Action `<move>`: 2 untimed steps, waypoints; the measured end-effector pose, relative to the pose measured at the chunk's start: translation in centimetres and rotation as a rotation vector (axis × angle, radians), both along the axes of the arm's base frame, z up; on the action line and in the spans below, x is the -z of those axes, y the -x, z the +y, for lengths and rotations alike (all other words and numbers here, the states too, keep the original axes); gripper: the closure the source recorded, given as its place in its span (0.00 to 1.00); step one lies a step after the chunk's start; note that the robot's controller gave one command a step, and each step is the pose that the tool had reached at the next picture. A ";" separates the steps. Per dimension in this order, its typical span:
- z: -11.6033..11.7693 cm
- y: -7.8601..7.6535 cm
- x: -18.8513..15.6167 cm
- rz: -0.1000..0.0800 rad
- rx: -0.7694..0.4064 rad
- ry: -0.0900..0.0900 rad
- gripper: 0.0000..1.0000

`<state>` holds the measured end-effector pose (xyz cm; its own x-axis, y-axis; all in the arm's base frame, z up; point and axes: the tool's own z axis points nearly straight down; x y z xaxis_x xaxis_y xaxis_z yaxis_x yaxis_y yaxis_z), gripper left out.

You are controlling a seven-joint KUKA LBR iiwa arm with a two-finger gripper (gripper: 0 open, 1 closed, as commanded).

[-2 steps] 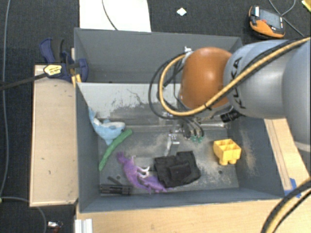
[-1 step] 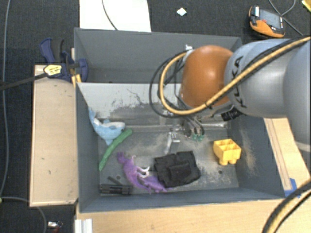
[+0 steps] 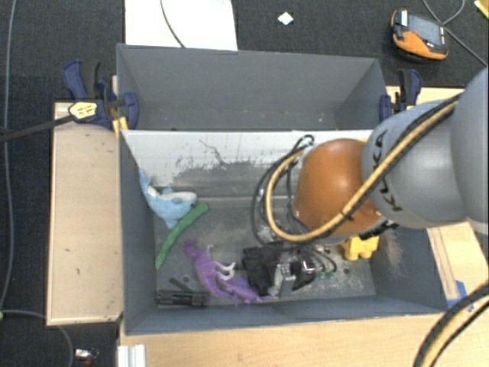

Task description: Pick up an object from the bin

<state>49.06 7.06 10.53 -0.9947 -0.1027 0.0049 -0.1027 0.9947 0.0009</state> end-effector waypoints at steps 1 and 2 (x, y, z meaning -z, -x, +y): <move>-0.7 -0.1 -3.5 -0.016 0.034 -0.003 0.00; -1.9 1.4 -0.9 -0.004 0.182 -0.001 0.00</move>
Offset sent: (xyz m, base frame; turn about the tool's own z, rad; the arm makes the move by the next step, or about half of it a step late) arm -0.0142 -0.0189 0.0097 0.1818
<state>47.65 5.15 11.46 -0.9969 0.0788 0.0007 0.0788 0.9969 0.0018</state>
